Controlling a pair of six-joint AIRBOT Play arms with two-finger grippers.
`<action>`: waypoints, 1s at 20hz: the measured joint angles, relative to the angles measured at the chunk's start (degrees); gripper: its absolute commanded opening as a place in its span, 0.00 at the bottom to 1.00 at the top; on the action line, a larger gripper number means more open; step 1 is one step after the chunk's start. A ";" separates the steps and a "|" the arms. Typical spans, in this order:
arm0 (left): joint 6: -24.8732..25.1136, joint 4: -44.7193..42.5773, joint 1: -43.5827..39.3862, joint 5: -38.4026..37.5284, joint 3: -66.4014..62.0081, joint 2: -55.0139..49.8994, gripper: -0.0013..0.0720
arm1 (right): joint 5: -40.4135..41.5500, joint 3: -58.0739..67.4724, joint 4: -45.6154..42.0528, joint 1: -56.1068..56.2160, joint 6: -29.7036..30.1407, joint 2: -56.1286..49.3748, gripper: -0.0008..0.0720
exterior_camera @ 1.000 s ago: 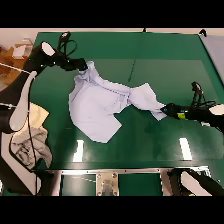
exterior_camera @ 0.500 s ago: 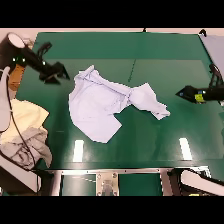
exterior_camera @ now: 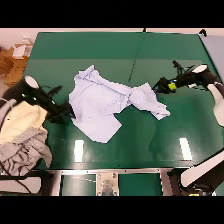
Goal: Fold the shirts.
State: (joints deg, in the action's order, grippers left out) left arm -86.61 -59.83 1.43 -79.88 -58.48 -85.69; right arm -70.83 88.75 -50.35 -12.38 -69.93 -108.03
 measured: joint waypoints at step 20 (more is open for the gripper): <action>4.42 2.78 -3.06 17.90 5.62 1.64 0.05 | -3.28 18.99 0.44 1.92 -2.58 -10.43 0.49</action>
State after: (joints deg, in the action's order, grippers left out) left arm -82.19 -57.06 -1.63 -61.98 -52.86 -84.05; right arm -74.11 107.74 -49.91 -10.46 -72.51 -118.45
